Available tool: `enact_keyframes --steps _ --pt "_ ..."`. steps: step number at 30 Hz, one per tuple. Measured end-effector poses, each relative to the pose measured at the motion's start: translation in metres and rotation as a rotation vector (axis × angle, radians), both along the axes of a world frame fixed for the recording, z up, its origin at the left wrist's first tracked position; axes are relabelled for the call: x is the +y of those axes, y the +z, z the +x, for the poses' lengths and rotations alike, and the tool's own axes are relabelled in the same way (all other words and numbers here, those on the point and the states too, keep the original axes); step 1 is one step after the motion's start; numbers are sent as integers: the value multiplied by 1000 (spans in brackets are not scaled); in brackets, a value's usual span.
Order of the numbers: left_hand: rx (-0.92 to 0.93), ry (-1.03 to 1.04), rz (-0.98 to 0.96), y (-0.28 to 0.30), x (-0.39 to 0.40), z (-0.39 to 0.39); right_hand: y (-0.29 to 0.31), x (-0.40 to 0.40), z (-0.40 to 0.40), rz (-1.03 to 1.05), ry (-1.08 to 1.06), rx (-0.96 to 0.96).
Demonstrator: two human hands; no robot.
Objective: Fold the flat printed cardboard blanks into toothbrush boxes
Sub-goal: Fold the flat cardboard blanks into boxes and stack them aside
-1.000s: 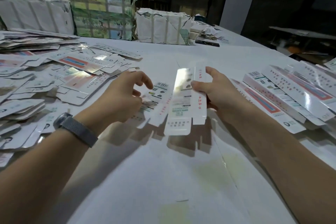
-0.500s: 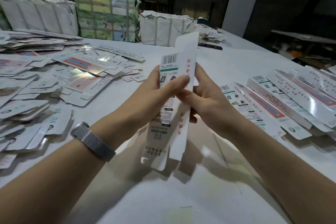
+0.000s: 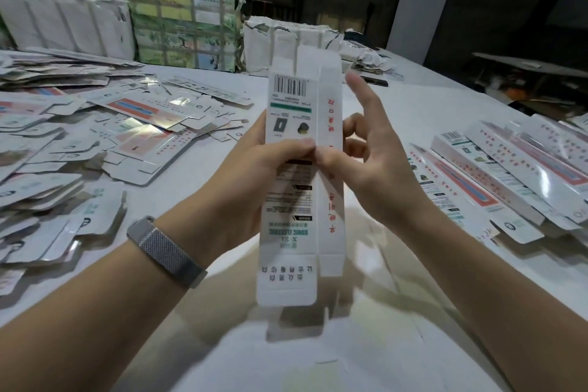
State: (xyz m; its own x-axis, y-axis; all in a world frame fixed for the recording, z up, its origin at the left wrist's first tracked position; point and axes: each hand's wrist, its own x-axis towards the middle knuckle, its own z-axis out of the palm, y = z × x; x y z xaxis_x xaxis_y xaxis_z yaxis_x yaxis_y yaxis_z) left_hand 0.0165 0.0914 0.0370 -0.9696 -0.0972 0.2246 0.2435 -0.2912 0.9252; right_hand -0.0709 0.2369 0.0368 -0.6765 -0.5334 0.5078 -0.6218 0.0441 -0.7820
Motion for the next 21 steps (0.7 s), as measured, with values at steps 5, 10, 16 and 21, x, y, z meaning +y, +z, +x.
enact_keyframes --steps 5,10,16,21 --pt "-103 -176 70 -3 6 5 3 4 -6 21 -87 123" --pt "-151 -207 57 -3 7 5 5 8 -15 95 -252 249" --pt "-186 -140 52 -5 6 2 -1 1 -12 7 -218 178" --pt "-153 -141 -108 -3 16 8 9 2 -10 -77 -200 47"
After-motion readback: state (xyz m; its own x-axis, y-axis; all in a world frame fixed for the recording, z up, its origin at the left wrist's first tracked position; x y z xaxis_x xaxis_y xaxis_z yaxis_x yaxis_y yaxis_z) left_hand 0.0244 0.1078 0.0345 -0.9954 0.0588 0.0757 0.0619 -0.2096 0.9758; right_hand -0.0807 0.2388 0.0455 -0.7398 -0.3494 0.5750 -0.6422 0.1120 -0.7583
